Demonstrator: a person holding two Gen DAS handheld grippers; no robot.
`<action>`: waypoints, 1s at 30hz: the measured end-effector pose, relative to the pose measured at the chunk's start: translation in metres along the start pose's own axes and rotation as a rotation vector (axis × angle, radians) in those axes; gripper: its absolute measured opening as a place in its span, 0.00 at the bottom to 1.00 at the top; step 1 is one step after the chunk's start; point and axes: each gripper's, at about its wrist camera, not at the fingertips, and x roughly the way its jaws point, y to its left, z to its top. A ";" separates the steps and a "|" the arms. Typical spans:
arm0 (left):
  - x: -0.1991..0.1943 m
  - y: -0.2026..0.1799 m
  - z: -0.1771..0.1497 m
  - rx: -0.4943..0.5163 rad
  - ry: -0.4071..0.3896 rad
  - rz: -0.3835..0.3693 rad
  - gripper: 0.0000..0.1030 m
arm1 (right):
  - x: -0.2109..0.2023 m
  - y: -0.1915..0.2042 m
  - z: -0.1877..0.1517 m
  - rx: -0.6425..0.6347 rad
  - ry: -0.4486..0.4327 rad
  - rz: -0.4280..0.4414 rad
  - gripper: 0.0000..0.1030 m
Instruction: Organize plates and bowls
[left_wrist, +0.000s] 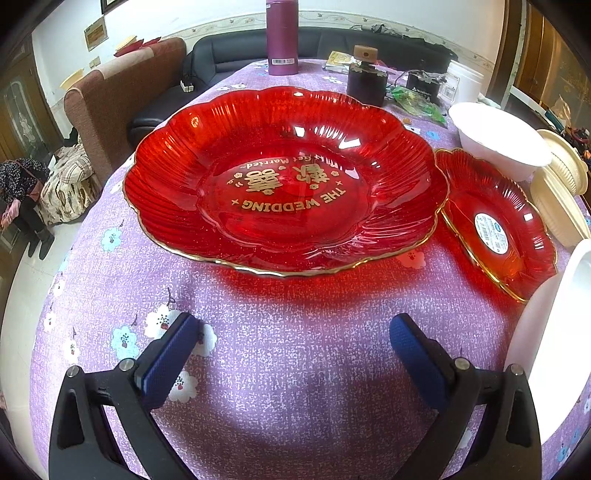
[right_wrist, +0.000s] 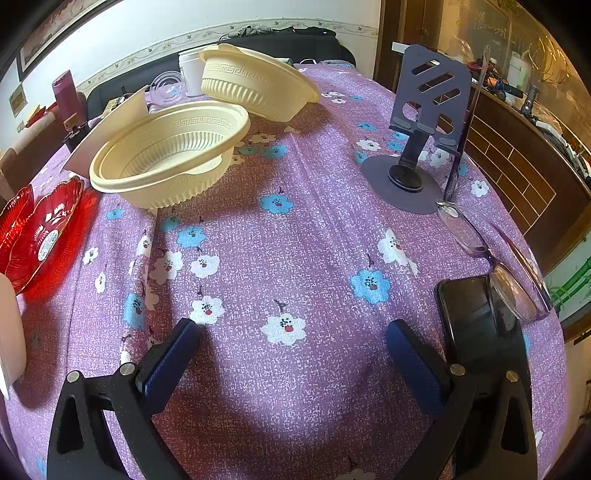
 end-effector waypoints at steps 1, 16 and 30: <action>0.000 0.000 0.000 -0.001 0.001 0.000 1.00 | 0.000 0.000 0.000 0.000 0.000 0.001 0.99; -0.028 0.017 -0.033 -0.046 0.092 -0.028 1.00 | -0.027 -0.008 -0.024 0.000 0.133 0.079 0.99; -0.077 0.067 -0.017 -0.105 0.075 -0.060 1.00 | -0.102 0.059 0.025 -0.078 0.054 0.317 0.99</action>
